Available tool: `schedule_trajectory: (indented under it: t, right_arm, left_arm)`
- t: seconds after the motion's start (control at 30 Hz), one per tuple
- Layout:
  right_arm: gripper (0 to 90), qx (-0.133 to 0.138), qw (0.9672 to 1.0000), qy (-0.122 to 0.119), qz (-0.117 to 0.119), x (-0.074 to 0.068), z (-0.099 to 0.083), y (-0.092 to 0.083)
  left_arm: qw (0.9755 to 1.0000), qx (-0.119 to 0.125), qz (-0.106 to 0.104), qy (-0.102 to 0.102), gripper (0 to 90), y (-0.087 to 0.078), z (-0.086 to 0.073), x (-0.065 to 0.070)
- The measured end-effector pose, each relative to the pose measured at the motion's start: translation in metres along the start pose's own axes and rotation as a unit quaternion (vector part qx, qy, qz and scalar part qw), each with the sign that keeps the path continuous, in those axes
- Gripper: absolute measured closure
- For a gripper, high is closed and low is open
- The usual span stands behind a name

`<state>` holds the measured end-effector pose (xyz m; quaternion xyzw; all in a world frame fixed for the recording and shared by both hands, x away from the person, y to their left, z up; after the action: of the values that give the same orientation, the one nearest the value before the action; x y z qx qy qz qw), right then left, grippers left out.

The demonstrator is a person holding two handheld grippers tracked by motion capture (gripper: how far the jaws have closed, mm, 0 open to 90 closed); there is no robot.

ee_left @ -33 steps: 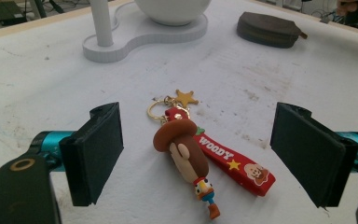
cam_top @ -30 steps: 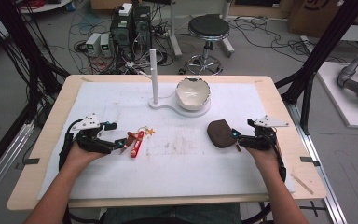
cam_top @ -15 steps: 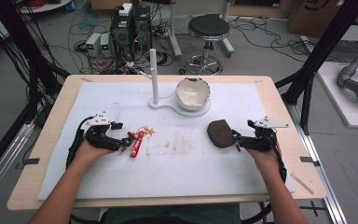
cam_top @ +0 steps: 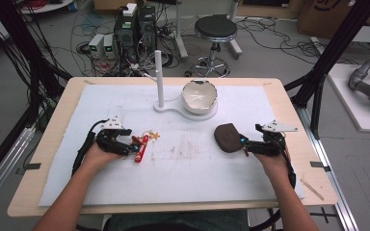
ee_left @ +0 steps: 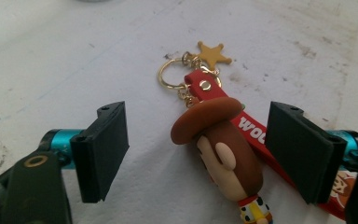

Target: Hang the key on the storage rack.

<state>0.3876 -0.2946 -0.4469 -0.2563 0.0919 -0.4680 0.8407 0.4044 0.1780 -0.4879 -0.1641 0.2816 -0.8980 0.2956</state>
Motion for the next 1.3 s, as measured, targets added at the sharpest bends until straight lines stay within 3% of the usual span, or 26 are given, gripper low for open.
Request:
schedule_trajectory:
  t: [0.13, 0.2, 0.27, 0.3, 0.37, 0.63, 1.0, 1.3]
  right_arm:
    - [20.2, -0.002, 1.0000, -0.001, -0.001, 0.000, -0.001, 0.000]
    - [20.2, -0.002, 1.0000, -0.002, -0.001, 0.000, -0.001, 0.000]
    - [20.1, -0.005, 1.0000, 0.000, -0.002, 0.000, -0.002, 0.000]
    - [20.1, -0.005, 1.0000, 0.000, -0.002, 0.000, -0.002, 0.000]
    - [20.2, -0.004, 1.0000, -0.001, -0.003, 0.001, -0.002, 0.000]
    - [20.2, -0.006, 1.0000, -0.003, -0.004, 0.000, -0.003, 0.000]
    - [20.2, -0.006, 1.0000, -0.004, -0.004, 0.000, -0.003, -0.001]
    - [20.2, -0.005, 1.0000, -0.001, -0.007, 0.001, -0.003, -0.002]
  left_arm:
    - [0.9997, -0.022, 0.004, 0.011, 29.1, 0.005, -0.001, 0.002]
    - [0.9997, -0.020, 0.007, 0.008, 31.0, 0.004, -0.001, 0.001]
    - [0.9996, -0.020, 0.015, 0.013, 40.7, 0.004, -0.001, 0.001]
    - [0.9993, -0.021, 0.018, 0.024, 40.7, 0.003, -0.001, 0.001]
    - [0.9993, -0.019, 0.014, 0.028, 49.3, 0.003, -0.001, 0.001]
    - [0.9993, -0.014, 0.007, 0.033, 53.7, -0.002, 0.000, 0.002]
    - [0.9987, 0.033, -0.024, 0.028, 55.2, -0.024, 0.020, 0.012]
    - [0.9953, 0.076, -0.057, 0.018, 55.3, -0.036, 0.040, 0.021]
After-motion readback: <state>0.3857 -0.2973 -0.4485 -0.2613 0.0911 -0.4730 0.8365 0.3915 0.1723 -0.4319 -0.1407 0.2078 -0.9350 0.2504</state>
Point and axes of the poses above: each handheld gripper's, and its own axes: y roughly forward along the jaws, z roughly out of its top, x roughly to its right, the point moved 5 cm from there along y, roughly forward along the jaws, and after that the axes turned 3 degrees about -y, right-handed, at the moved point
